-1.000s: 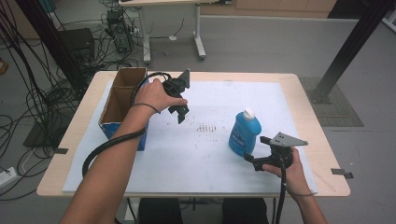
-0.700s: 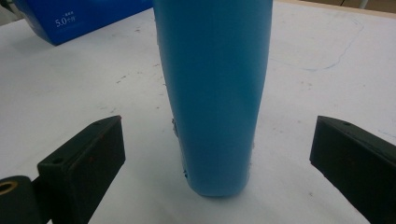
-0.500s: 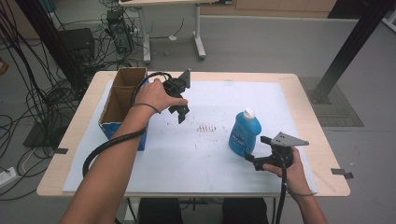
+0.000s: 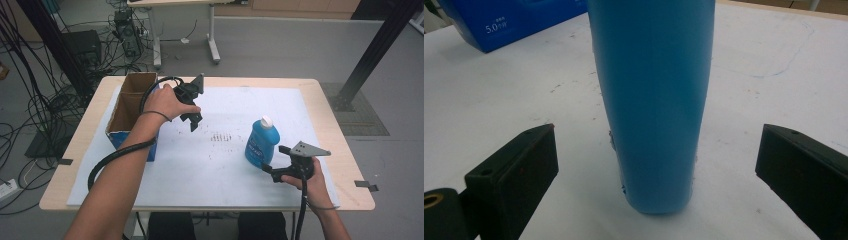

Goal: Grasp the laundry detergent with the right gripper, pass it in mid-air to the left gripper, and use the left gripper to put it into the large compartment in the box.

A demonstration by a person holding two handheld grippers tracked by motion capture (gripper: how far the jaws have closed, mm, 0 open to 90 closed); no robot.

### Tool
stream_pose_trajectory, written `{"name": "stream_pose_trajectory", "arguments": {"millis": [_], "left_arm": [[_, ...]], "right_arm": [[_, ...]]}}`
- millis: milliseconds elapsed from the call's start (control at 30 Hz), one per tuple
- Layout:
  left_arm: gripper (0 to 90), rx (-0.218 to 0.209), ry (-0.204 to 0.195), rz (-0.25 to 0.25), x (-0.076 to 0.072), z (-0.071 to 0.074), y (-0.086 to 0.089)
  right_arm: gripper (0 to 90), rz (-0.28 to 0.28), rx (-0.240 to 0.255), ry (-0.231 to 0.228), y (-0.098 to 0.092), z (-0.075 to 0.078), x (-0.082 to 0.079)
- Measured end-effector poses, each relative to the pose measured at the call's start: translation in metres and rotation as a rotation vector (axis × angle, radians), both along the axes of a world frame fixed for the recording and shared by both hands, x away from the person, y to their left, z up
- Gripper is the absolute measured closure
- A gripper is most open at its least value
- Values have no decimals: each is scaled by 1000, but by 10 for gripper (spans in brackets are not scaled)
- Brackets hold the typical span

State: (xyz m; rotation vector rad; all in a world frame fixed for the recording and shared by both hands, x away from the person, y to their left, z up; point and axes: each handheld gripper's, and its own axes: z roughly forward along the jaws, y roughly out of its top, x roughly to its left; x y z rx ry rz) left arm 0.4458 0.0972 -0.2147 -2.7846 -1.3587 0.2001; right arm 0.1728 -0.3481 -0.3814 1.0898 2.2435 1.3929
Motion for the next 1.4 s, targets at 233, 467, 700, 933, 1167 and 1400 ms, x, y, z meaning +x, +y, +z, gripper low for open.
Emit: {"name": "stream_pose_trajectory", "arguments": {"millis": [233, 467, 700, 933, 1167, 1400], "left_arm": [[72, 1, -4, 3, 0, -1, -1], [71, -1, -4, 6, 0, 0, 0], [71, 1, -6, 2, -1, 0, -3], [69, 1, -4, -1, 0, 0, -4], [68, -2, -1, -3, 0, -1, -4], [67, -5, -5, -1, -1, -2, -4]], "right_arm": [[35, 2, 2, -2, 1, 0, 0], [35, 2, 6, -2, 1, -1, 0], [35, 2, 7, -2, 0, -1, 0], [35, 1, 12, -3, 0, -2, 0], [35, 4, 10, -3, 1, -1, 0], [35, 2, 11, -3, 2, -1, 0]]}}
